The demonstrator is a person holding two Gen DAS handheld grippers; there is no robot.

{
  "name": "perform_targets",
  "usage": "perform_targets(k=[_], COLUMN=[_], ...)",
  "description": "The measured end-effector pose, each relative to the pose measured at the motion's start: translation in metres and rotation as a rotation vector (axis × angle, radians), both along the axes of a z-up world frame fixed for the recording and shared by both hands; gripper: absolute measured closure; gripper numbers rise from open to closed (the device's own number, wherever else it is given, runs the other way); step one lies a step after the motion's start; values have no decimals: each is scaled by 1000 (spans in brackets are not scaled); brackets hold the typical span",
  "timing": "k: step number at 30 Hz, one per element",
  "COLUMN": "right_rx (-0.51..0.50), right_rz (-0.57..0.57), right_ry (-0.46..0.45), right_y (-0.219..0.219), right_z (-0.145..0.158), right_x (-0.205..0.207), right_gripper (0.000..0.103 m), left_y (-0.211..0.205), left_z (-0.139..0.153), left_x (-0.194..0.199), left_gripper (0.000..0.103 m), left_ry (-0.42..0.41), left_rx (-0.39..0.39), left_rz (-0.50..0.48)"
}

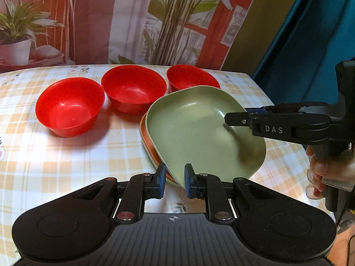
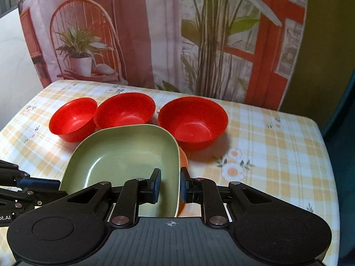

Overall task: Organize plates and bowls
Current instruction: 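Lift the green plate with both grippers and lower it onto the orange plate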

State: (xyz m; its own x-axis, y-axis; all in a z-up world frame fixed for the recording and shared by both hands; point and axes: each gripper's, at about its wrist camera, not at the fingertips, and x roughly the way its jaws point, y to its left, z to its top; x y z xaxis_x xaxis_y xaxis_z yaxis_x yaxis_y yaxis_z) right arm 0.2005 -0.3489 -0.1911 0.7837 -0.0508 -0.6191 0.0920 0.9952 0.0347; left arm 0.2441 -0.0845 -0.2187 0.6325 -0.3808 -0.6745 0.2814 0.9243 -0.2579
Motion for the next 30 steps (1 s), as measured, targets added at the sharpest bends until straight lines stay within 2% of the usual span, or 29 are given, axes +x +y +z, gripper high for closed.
perform_targets(k=[8, 15, 24, 30], right_rx=[-8, -2, -42, -118], right_rz=[-5, -27, -32, -26], right_ry=[9, -8, -68, -91], right_y=[-6, -7, -1, 7], right_z=[-12, -21, -32, -37], right_x=[16, 21, 15, 11], right_gripper=[86, 86, 87, 87], left_y=[-2, -6, -9, -11], left_z=[-5, -9, -14, -16], left_x=[14, 21, 21, 20], left_gripper=[84, 84, 84, 84], left_ry=[4, -12, -24, -32], left_rx=[2, 41, 74, 84], left_rz=[9, 15, 9, 2])
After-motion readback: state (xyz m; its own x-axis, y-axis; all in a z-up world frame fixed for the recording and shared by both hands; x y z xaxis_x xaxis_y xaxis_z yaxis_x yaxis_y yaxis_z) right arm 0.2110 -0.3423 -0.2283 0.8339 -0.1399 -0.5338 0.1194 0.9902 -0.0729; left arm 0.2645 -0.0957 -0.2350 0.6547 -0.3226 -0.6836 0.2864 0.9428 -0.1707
